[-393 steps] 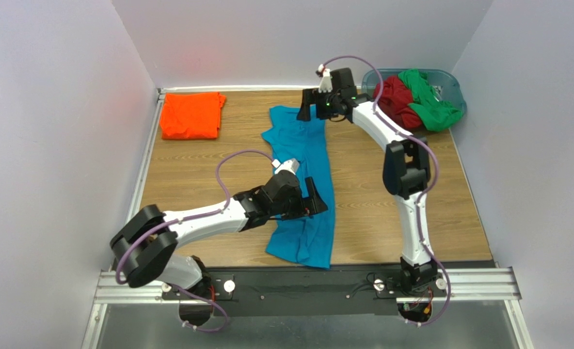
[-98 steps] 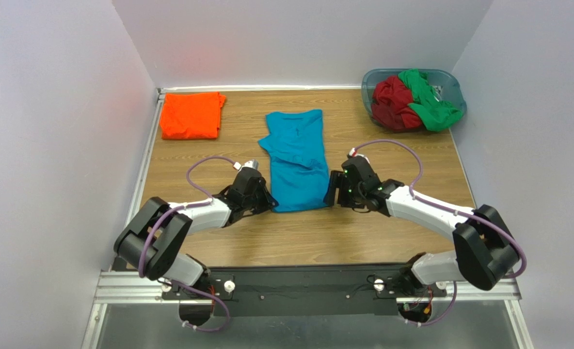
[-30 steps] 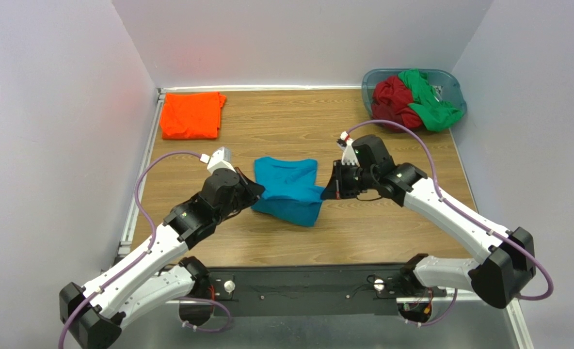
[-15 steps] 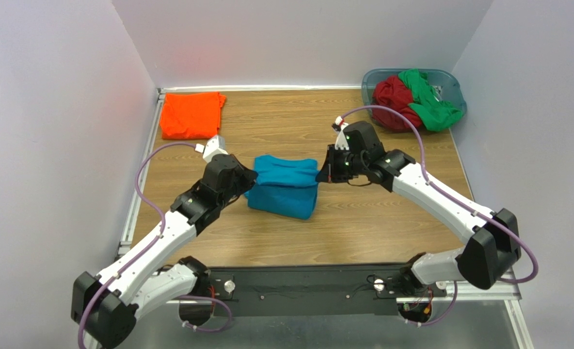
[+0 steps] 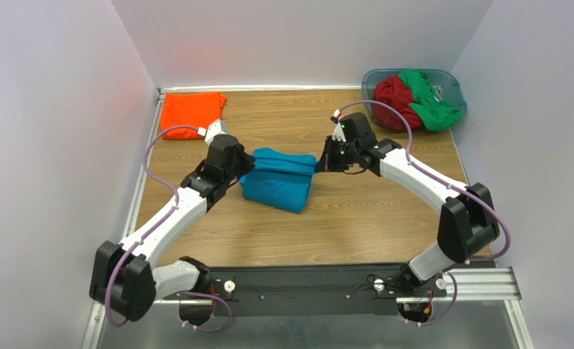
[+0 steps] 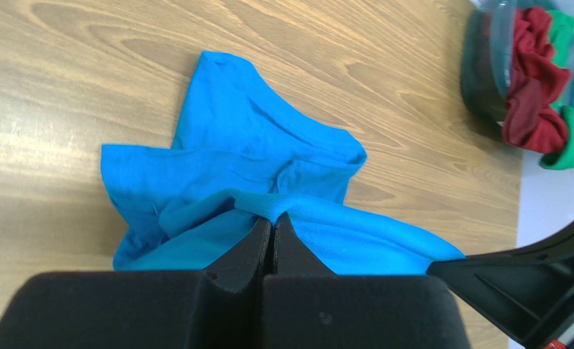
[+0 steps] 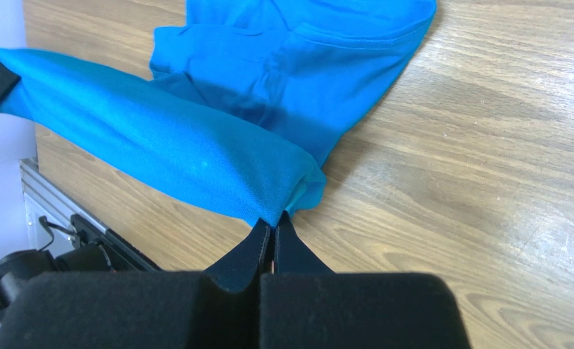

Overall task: Fold and stack the t-shirts
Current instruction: Fold the tshirt

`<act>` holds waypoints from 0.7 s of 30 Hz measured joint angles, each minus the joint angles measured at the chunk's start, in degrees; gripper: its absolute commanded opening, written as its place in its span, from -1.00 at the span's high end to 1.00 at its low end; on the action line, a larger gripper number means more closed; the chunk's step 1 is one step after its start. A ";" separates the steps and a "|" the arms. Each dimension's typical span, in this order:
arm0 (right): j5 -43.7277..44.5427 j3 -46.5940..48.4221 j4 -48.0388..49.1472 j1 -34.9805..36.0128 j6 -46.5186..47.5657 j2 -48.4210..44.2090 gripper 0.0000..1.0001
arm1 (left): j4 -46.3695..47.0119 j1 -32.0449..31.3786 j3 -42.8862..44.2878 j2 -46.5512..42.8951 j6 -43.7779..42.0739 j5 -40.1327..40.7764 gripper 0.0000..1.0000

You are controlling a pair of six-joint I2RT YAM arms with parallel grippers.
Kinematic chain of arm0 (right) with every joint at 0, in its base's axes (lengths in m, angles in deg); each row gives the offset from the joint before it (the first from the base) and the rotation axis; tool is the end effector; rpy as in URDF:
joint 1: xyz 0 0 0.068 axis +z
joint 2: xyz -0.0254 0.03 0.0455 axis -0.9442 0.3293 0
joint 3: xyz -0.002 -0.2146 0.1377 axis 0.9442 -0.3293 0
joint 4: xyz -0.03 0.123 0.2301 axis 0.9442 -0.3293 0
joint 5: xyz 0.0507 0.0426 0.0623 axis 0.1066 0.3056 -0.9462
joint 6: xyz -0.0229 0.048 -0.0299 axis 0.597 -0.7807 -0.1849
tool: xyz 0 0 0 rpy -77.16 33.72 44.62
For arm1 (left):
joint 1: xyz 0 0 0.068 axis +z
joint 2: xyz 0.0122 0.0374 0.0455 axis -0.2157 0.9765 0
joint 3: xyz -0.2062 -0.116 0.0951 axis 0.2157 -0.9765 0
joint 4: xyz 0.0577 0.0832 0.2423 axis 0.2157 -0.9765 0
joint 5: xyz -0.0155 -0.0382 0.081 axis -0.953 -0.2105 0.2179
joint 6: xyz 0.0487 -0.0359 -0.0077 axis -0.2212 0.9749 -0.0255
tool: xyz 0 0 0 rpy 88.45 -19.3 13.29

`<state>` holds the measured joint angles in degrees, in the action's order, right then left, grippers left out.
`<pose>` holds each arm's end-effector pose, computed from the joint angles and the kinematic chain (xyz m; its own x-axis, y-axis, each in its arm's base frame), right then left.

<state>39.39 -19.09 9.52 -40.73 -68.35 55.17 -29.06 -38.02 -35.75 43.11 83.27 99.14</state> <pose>0.2962 0.1857 0.2345 -0.8536 0.0355 -0.5197 -0.2722 0.8203 0.5031 0.2508 -0.1108 0.2512 -0.5050 -0.6095 -0.6111 -0.1826 0.7674 -0.6146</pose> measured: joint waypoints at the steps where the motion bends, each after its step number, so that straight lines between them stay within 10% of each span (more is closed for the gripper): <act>1: -0.20 0.09 0.09 -0.20 0.00 0.46 0.99 | 0.63 0.59 0.26 1.38 -0.57 -0.74 1.00; 12: -1.01 7.58 2.08 -3.17 0.50 12.11 0.94 | 4.57 5.01 6.12 14.95 -4.92 -4.63 1.00; 15: 0.09 10.45 2.45 -3.69 0.33 15.89 0.82 | 5.27 6.10 8.57 18.58 -5.97 -5.38 0.66; 21: 3.37 18.21 2.03 -5.22 0.94 24.87 -0.38 | 6.43 9.14 15.76 28.50 -9.05 -6.27 -0.36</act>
<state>42.75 -0.89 11.55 -45.96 -67.41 80.05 -22.63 -28.88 -19.99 71.61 74.22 92.86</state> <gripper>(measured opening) 0.446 0.427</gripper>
